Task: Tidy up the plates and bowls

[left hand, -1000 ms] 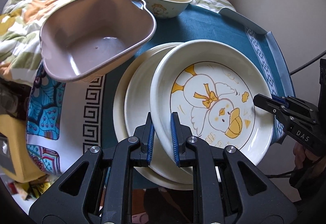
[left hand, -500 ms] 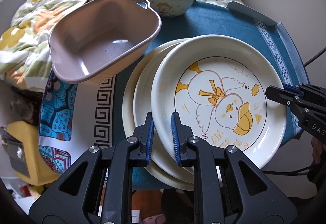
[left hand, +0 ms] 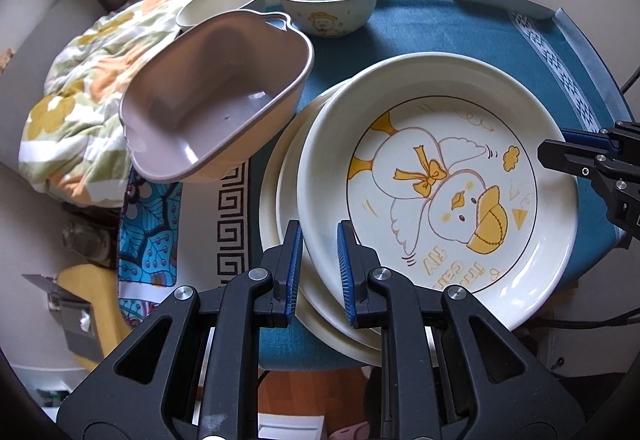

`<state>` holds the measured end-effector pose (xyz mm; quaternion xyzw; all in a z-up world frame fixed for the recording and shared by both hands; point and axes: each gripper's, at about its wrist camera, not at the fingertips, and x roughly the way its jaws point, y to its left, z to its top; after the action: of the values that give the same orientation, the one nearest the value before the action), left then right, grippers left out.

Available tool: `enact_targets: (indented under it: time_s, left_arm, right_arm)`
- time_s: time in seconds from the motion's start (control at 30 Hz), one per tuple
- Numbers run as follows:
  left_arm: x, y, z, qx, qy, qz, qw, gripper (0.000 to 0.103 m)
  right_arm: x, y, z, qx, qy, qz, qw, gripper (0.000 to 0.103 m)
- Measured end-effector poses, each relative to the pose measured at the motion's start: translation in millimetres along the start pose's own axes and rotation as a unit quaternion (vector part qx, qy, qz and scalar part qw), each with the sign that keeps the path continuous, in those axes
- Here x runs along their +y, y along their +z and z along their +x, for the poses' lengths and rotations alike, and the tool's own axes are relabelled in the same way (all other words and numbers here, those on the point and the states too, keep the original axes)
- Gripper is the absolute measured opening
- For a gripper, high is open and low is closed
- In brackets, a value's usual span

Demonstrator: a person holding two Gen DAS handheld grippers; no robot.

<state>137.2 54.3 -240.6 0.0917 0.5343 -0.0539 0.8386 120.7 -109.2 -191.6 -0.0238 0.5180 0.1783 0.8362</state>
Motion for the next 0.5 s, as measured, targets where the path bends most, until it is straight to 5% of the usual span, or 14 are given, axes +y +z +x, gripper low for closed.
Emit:
enact_targets:
  time_s: [0.2, 0.5]
  left_arm:
    - [-9, -1, -8, -0.012, 0.05, 0.035, 0.9981, 0.015]
    - [2, 1, -8, -0.009, 0.028, 0.019, 0.9994, 0.015]
  right_arm:
    - [0, 2, 3, 0.004, 0.003, 0.001, 1.0, 0.016]
    - [13, 7, 2, -0.001, 0.016, -0.021, 1.0, 0.016]
